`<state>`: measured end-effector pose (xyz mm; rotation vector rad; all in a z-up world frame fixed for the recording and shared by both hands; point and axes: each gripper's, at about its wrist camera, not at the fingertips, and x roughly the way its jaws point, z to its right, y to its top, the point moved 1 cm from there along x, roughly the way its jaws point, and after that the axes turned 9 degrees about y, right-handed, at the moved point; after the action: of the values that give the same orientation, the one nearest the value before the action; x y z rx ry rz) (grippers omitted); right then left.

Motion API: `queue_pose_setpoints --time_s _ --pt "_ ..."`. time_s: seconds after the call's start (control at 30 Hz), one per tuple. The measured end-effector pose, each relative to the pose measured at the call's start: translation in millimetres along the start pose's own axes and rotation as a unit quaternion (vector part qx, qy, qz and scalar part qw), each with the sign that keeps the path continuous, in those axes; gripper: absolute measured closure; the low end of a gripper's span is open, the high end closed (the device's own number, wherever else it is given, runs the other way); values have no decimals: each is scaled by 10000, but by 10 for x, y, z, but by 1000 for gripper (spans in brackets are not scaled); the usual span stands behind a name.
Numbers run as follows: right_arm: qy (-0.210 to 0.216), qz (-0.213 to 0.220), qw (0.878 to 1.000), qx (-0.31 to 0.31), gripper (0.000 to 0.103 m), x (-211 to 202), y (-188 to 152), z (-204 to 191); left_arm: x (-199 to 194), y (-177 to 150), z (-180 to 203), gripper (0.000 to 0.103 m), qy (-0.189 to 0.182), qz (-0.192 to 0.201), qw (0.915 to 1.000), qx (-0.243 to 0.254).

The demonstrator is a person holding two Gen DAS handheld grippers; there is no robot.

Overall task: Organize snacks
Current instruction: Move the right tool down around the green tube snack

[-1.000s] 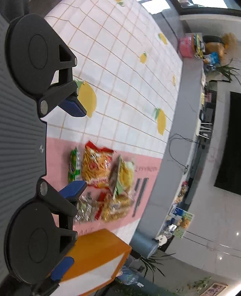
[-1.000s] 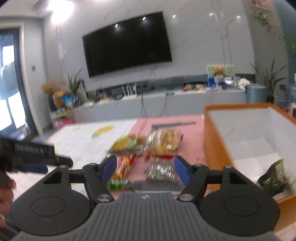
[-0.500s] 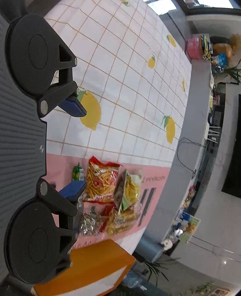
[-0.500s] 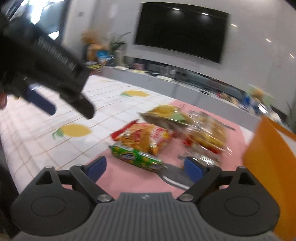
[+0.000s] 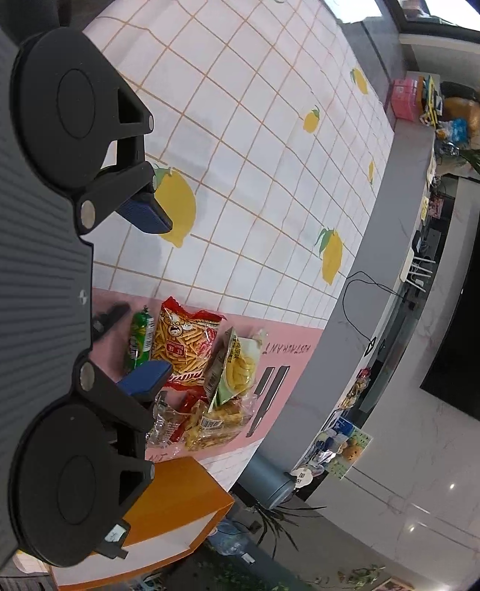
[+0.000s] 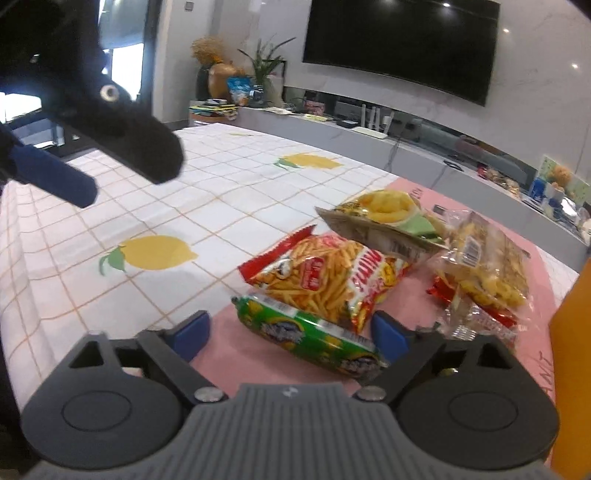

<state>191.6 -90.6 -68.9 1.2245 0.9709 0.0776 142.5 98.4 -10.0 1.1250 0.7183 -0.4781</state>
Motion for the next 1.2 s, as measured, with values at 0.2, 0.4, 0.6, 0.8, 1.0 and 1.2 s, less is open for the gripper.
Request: queue_pose_setpoints --time_s 0.2,0.4,0.6,0.8,1.0,1.2 --pt "-108 3 9995 -295 69 -90 -73 -72 -11 -16 -13 11 -36 -31 10000 -48" --pt "-104 -203 9988 -439 72 -254 -122 -141 -26 -19 -6 11 -57 -17 10000 -33" --pt "-18 -625 9980 -38 78 -519 -208 -208 32 -18 -46 11 -353 -311 9984 -301" --pt "149 -636 9979 -10 78 -606 -280 -333 -29 -21 -51 11 -217 -120 9994 -223" --pt "451 -498 9977 123 69 -506 -228 -318 -5 -15 -60 11 -202 -179 9993 -240" --pt "621 -334 9968 382 61 -390 -187 -241 -2 -29 -26 11 -200 -179 9995 -176"
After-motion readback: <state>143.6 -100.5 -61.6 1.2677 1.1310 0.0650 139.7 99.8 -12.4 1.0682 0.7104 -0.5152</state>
